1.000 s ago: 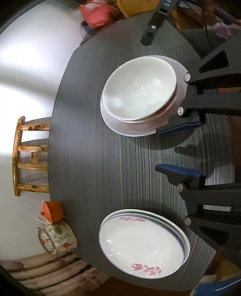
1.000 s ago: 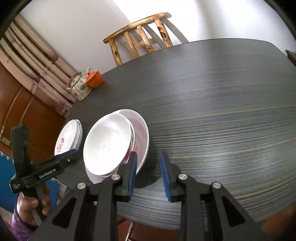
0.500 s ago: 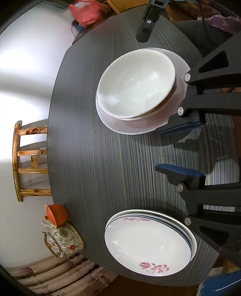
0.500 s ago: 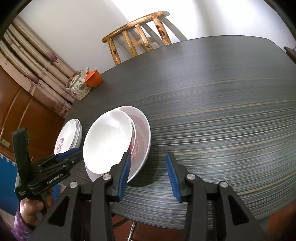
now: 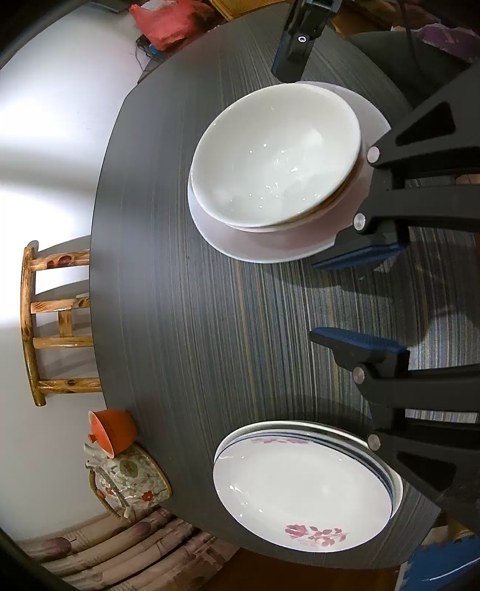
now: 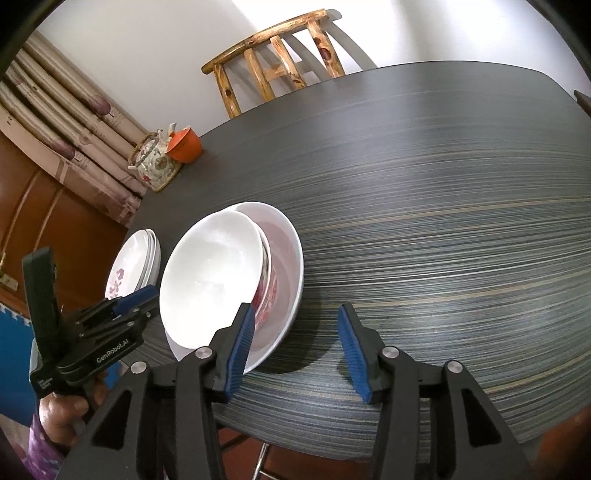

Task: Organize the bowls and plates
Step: 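Move both grippers to the rim of the pink-rimmed plate under the bowls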

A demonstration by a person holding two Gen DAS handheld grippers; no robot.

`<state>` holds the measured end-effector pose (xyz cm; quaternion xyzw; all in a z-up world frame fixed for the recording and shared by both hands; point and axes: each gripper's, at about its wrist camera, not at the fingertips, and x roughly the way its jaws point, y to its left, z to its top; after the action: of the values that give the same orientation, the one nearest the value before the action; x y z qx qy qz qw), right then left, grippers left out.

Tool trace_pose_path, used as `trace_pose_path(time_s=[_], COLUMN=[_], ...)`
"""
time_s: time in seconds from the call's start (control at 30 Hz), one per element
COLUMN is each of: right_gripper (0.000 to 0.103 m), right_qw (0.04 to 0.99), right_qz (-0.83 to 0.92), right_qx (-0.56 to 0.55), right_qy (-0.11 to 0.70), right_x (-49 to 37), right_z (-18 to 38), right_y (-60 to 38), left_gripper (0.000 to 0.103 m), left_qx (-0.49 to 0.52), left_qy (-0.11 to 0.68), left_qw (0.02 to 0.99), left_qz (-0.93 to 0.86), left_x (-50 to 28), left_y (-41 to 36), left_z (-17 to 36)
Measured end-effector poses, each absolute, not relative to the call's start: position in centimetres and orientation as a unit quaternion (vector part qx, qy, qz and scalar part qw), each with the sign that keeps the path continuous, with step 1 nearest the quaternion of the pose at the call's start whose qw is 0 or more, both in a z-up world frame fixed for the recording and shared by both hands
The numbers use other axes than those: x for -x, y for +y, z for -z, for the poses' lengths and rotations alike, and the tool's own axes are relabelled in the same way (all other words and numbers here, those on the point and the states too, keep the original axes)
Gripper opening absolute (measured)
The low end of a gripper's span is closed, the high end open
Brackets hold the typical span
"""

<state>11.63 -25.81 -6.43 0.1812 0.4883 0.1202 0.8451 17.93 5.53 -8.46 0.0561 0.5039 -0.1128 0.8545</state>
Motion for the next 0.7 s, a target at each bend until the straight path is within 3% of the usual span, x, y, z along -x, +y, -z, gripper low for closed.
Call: trace_pose_path(time_s=[0.7], right_gripper=[0.049], right_qw=[0.838], right_qz=[-0.117], right_qx=[-0.168], right_qy=[0.506], right_x=[-13.1], right_z=[7.4], right_y=[-25.4], left_gripper=[0.033], left_qx=[-0.081], left_qy=[0.494], left_qw=[0.858], left_qz=[0.113], left_x=[-18.9], left_y=[5.4], left_z=[8.8])
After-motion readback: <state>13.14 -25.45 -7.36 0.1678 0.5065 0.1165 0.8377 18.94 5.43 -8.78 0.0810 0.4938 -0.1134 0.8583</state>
